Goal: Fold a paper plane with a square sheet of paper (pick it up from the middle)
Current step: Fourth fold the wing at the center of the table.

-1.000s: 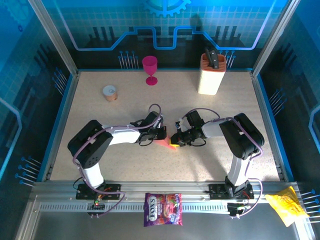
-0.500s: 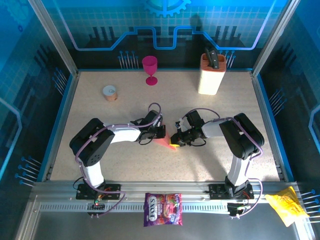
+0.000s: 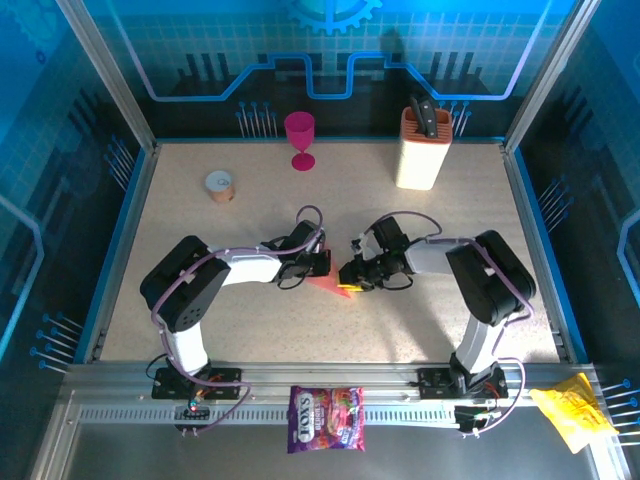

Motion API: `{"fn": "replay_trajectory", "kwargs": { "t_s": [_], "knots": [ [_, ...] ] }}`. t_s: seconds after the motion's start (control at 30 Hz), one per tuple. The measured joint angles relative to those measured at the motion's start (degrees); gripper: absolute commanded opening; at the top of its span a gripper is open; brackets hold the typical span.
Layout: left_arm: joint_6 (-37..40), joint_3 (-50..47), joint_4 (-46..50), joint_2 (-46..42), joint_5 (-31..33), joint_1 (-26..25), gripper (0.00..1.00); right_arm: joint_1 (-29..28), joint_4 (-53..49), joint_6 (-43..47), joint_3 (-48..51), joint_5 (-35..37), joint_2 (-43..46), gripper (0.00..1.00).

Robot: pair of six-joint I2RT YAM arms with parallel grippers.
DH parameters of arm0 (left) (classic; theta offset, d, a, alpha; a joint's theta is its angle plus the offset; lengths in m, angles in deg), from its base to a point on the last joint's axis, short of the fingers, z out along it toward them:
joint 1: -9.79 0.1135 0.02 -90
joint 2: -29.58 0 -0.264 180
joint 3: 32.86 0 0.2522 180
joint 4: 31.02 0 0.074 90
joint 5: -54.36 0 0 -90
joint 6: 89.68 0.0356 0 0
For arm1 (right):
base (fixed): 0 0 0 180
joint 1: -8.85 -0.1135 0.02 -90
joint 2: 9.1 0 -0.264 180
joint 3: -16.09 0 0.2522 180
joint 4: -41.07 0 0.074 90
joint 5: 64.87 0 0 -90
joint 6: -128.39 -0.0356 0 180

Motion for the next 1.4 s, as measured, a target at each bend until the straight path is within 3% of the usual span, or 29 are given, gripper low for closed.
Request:
{"fn": "replay_trajectory", "kwargs": {
  "t_s": [0.2, 0.4, 0.53, 0.73, 1.0, 1.4],
  "knots": [
    [0.4, 0.0, 0.0, 0.0, 0.2, 0.0, 0.00, 0.6, -4.8, 2.5, 0.0, 6.0, 7.4, 0.31],
    [0.5, 0.0, 0.0, 0.0, 0.3, 0.0, 0.00, -1.4, -7.0, 5.0, 0.0, 11.9, 9.1, 0.24],
    [0.5, 0.0, 0.0, 0.0, 0.6, 0.0, 0.00, -5.2, -7.4, 6.1, 0.0, 14.7, 9.1, 0.32],
    [0.5, 0.0, 0.0, 0.0, 0.6, 0.0, 0.00, -8.2, -7.7, 7.1, 0.0, 18.6, 9.1, 0.32],
    [0.5, 0.0, 0.0, 0.0, 0.7, 0.0, 0.00, -8.5, -8.0, 8.0, -1.3, 20.4, 6.6, 0.26],
    [0.5, 0.0, -0.1, 0.1, 0.7, 0.0, 0.00, -9.1, -8.0, 8.4, -1.5, 21.2, 5.3, 0.09]
  ]
}}
